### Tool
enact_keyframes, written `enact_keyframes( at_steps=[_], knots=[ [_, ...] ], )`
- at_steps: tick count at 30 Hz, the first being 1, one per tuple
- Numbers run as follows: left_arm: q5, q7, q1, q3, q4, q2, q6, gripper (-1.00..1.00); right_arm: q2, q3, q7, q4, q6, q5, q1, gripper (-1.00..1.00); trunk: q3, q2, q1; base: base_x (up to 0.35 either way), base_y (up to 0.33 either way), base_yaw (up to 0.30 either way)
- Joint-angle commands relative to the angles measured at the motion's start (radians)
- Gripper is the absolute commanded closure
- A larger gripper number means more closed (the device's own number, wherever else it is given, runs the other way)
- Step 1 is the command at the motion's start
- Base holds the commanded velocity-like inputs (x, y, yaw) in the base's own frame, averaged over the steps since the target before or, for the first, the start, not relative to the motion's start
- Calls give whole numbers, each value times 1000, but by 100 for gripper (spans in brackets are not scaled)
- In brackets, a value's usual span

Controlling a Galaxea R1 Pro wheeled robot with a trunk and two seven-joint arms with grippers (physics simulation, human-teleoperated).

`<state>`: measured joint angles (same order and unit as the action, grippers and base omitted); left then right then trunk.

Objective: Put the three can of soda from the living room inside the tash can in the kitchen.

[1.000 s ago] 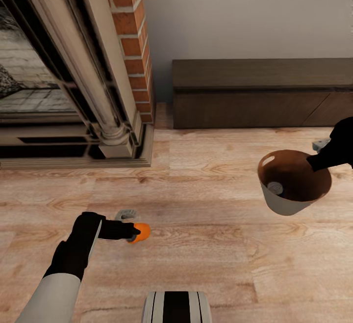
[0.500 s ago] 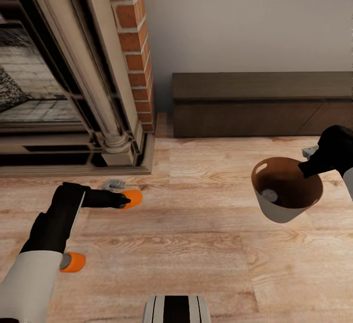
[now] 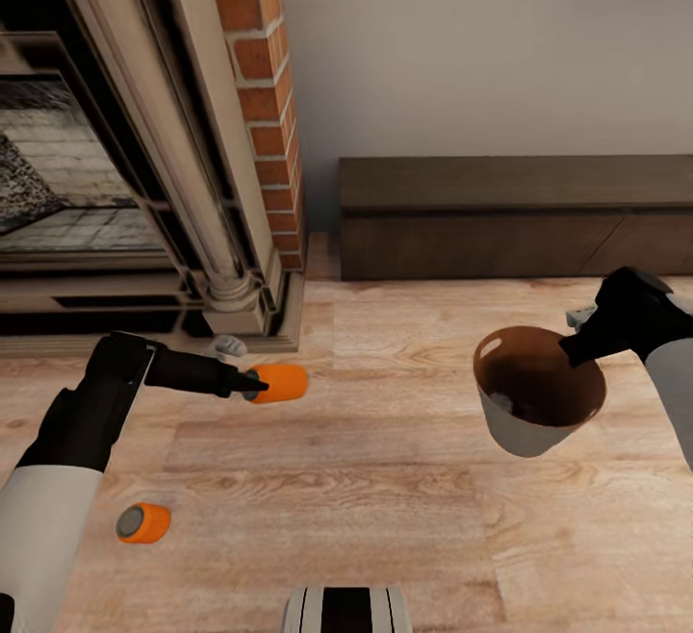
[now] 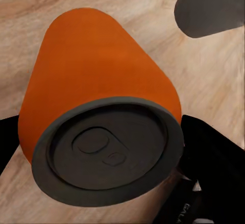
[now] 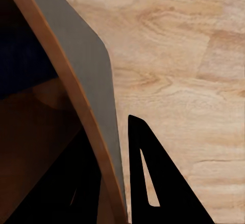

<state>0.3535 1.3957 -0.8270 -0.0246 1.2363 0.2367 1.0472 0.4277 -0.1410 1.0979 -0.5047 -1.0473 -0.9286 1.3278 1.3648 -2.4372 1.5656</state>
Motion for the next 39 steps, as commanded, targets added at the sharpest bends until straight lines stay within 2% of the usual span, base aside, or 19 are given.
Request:
enact_keyframes(
  at_steps=[1,5,6,12,16,21,23,25,27,29,32,33,37,39],
  knots=[
    [2,20,-2,-5,2,1,0,100,-8,2,2,0,0,-5,-4,100,-3,7,-4,0,0,0],
    [1,162,-12,-21,34,6,0,100,-56,6,2,0,0,-6,-30,100,-16,35,-19,0,0,0],
    [0,175,-12,-21,40,6,0,100,-62,6,2,-1,0,-6,-32,100,-19,42,-23,0,0,0],
    [-6,175,-14,-22,91,1,0,100,-95,11,3,-1,0,-5,-60,100,-38,84,-46,0,0,0],
    [-8,175,-18,-20,100,-10,0,100,-125,49,0,-1,0,-6,-82,100,-50,112,-61,0,0,0],
    [-5,175,-57,-21,84,-33,0,100,-154,67,-4,-1,0,-6,-96,100,-66,147,-81,0,0,0],
    [-3,175,-75,-21,65,-57,0,100,-171,71,-5,-4,0,-6,-99,100,-72,161,-88,0,0,0],
    [-3,175,-81,-21,55,-70,0,100,-179,72,-6,-4,0,-6,-99,100,-78,175,-96,0,0,0],
    [0,175,-89,-22,34,-100,0,100,-200,74,-7,-7,0,-6,-100,100,-85,189,-104,0,0,0],
    [2,175,-91,-22,23,-119,0,100,-211,75,-8,-8,0,-6,-100,100,-91,203,-111,0,0,0],
    [5,175,-94,-28,-2,-172,0,100,-234,77,-8,-10,0,-6,-101,100,-100,224,-123,0,0,0],
    [8,175,-94,-31,-5,-182,0,100,-238,80,-9,-10,0,-6,-101,100,-104,231,-127,0,0,0],
    [84,175,-95,-42,-12,-242,0,100,-260,145,-47,-11,0,-7,-101,100,-116,259,-142,0,0,0],
    [98,175,-95,-43,-10,-259,0,100,-275,162,-83,-8,0,-7,-101,100,-122,273,-150,0,0,0]
  ],
)
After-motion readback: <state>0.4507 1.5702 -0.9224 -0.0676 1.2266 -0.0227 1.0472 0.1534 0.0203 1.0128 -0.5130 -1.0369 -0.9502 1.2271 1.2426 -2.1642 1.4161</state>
